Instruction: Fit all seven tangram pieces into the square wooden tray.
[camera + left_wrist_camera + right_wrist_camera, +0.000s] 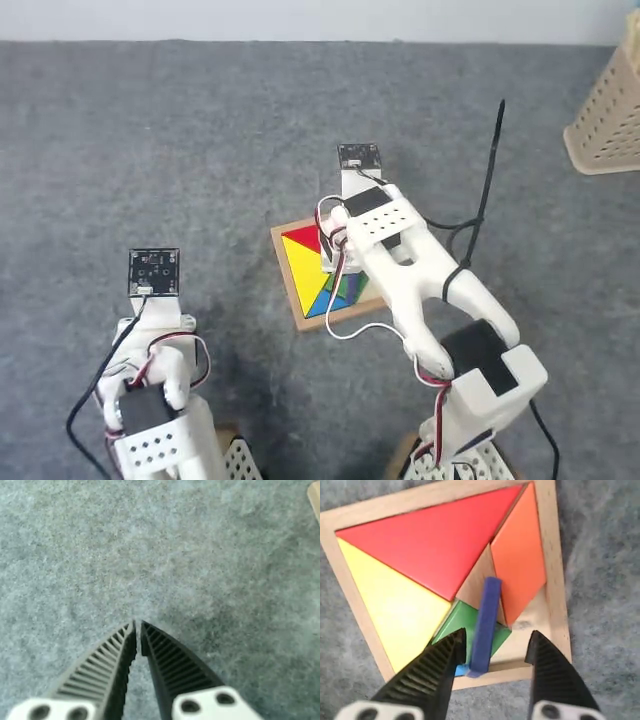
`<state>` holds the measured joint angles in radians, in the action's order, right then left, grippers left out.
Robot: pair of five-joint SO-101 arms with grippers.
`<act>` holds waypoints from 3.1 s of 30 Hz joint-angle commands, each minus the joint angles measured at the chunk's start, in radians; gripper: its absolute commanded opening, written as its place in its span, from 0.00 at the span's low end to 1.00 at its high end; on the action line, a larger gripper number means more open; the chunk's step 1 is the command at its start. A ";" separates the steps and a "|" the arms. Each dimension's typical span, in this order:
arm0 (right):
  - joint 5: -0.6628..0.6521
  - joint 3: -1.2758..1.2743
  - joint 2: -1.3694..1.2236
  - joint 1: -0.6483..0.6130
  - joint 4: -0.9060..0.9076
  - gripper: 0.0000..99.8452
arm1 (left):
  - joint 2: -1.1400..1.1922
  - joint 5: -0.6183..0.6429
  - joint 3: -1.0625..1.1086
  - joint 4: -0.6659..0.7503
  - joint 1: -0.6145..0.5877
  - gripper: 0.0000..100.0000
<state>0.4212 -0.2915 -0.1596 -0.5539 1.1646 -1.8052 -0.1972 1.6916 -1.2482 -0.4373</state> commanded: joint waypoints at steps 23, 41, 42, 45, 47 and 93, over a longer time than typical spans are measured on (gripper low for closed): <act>-0.161 0.044 0.137 0.151 0.061 0.01 | -0.014 -0.005 -0.007 -0.008 -0.003 0.01; -0.249 -0.614 0.806 0.366 -0.518 0.01 | -0.014 -0.005 -0.007 -0.008 -0.003 0.01; -0.275 -0.626 0.829 0.366 -0.509 0.01 | -0.014 -0.005 -0.007 -0.008 -0.003 0.01; -0.304 -0.674 0.897 0.367 -0.479 0.01 | -0.014 -0.005 -0.007 -0.008 -0.003 0.01; -0.307 -0.694 0.938 0.367 -0.450 0.01 | -0.014 -0.005 -0.007 -0.008 -0.003 0.01; -0.675 -1.392 1.971 0.427 -0.062 0.01 | -0.014 -0.005 -0.007 -0.008 -0.003 0.01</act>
<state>-0.2294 -1.6678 1.7906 -0.1458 1.0863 -1.8052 -0.1972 1.6916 -1.2482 -0.4373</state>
